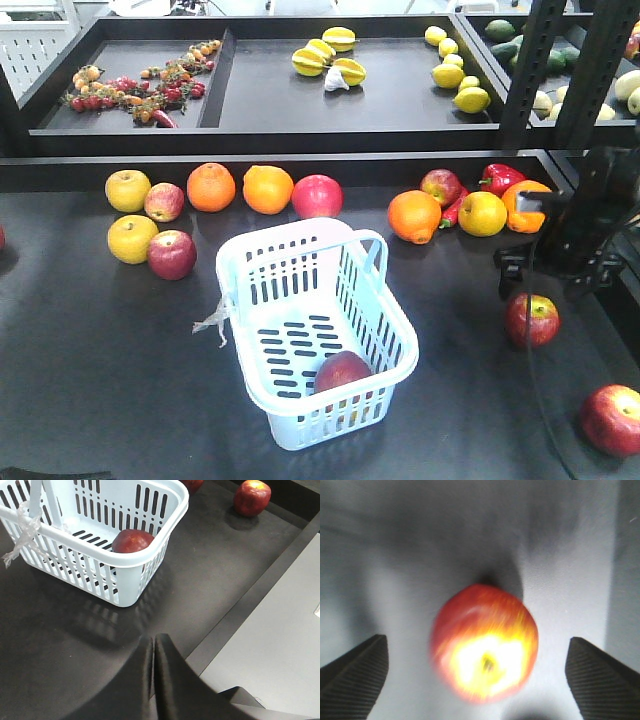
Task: Pick three apples into basket with both arms
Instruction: 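Withdraw the right gripper toward another red apple, then grasp the second red apple with the right gripper and lift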
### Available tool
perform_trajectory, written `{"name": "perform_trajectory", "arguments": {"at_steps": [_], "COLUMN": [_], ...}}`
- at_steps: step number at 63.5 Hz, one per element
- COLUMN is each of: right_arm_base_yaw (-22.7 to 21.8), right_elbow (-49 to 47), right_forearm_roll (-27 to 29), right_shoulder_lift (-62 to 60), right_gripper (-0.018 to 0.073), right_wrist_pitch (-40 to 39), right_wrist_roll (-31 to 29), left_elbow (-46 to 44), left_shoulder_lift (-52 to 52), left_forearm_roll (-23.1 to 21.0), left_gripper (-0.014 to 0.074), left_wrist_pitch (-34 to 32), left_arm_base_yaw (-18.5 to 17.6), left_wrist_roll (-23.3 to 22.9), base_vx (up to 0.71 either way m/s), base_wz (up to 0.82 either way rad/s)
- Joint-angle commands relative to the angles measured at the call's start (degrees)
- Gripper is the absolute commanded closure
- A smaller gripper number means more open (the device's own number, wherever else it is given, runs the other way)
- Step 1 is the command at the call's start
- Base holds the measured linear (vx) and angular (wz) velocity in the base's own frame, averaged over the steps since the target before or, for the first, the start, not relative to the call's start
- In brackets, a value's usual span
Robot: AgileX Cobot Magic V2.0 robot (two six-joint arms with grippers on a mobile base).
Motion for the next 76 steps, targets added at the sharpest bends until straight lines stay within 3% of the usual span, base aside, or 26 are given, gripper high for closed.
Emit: {"name": "perform_trajectory", "arguments": {"at_steps": [1, 23, 38, 49, 59, 67, 76], "right_arm_base_yaw": [-0.23, -0.23, -0.23, -0.23, -0.23, -0.23, -0.23], "right_elbow": [-1.76, -1.76, -1.76, -1.76, -1.76, -1.49, 1.16], "right_forearm_roll": [-0.79, -1.34, -0.78, 2.36, 4.84, 8.91, 11.82], "right_shoulder_lift": [-1.81, 1.52, -0.48, -4.87, -10.93, -15.98, -21.87], "right_gripper": [-0.0092, -0.0005, 0.0239, 0.0444, 0.0573, 0.0568, 0.0566], "right_wrist_pitch": [0.06, 0.49, 1.45, 2.74, 7.28, 13.04, 13.97], "right_wrist_roll": [0.26, 0.74, 2.26, 1.42, -0.39, -4.54, -4.58], "left_elbow": [-1.52, -1.52, -1.52, -1.52, -1.52, -1.52, -1.52], "left_shoulder_lift": [0.31, 0.31, 0.31, 0.31, 0.31, 0.31, 0.31], "left_forearm_roll": [-1.76, -1.76, -1.77, -1.77, -1.77, -1.77, -1.77], "left_gripper": [0.0604, 0.0604, 0.0604, 0.0604, 0.0604, 0.0604, 0.0604], "left_wrist_pitch": [-2.57, -2.57, -2.52, -2.59, -2.53, -2.53, -2.53], "left_arm_base_yaw": [-0.22, -0.22, -0.22, -0.22, -0.22, -0.22, -0.22], "left_wrist_roll": [-0.49, -0.49, -0.49, -0.49, -0.49, -0.49, -0.49], "base_vx": [0.0, 0.0, 0.0, 0.0, 0.0, 0.0, 0.0], "base_wz": [0.0, 0.0, 0.0, 0.0, 0.0, 0.0, 0.0]}}
